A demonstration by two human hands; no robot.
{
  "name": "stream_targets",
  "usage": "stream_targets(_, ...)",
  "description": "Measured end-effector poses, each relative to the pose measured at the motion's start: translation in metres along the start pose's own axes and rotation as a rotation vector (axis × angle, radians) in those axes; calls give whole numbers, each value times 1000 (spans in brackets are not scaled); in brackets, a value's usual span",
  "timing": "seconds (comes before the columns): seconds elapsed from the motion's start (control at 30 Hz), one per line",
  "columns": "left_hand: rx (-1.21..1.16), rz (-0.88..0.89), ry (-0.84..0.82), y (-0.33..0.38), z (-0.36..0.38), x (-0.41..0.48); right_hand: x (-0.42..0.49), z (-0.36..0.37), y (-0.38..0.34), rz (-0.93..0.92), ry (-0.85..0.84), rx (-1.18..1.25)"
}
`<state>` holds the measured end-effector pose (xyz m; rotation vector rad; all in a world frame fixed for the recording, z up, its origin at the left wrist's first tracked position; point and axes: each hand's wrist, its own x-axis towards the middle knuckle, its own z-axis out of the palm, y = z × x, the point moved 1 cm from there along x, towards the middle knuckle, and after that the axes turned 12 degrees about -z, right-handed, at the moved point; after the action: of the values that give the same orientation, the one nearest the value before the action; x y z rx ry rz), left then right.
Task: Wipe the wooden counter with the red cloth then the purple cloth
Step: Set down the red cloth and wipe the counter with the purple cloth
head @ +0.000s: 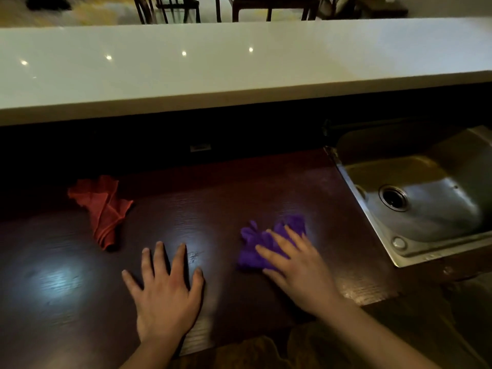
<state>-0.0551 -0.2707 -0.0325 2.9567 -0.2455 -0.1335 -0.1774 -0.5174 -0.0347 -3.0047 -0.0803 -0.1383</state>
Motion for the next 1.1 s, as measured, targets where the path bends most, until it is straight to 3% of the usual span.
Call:
stream_targets(0.07, 0, 6, 7, 1, -1, 0, 14, -8, 34, 88, 28, -60)
stream_targets(0.13, 3, 2, 6, 3, -2, 0, 42, -18, 59, 318, 34, -15)
stream_targets(0.2, 8, -6, 0, 3, -2, -1, 67, -14, 49, 473, 27, 54)
stream_targets(0.23, 9, -6, -7, 3, -3, -1, 74, -11, 31, 465, 22, 60)
stream_targets(0.37, 13, -6, -12, 1, -3, 0, 59, 21, -72, -17, 11, 18)
stream_targets(0.47, -5, -2, -1, -2, -1, -1, 46, 13, -41, -149, 3, 42)
stream_targets(0.53, -17, -3, 7, -2, 0, 0, 56, 2, 11, -2, 30, -49)
stream_targets(0.6, -12, -6, 1, -1, 0, 0, 78, -13, 54, 279, -40, -48)
stream_targets(0.67, -4, -12, -16, -1, 1, 0, 103, -16, 57, 466, -61, -2)
stream_targets(0.7, -2, -16, -21, -1, 0, 0, 113, -14, 42, 472, -65, 9)
stream_targets(0.83, -5, -19, -23, -2, -2, 0, 102, 11, -56, -26, -52, -12)
stream_targets(0.9, -18, -13, -16, -3, 0, 1, 86, 12, -52, -124, -17, 25)
stream_targets(1.0, -31, -8, 5, -4, 3, 1, 94, -4, 27, 141, 50, -58)
stream_targets(1.07, -29, -8, 9, -4, 4, 1, 95, -15, 77, 400, -25, -74)
stream_targets(1.1, -27, -7, 10, -4, 4, 1, 91, -16, 95, 443, -44, -80)
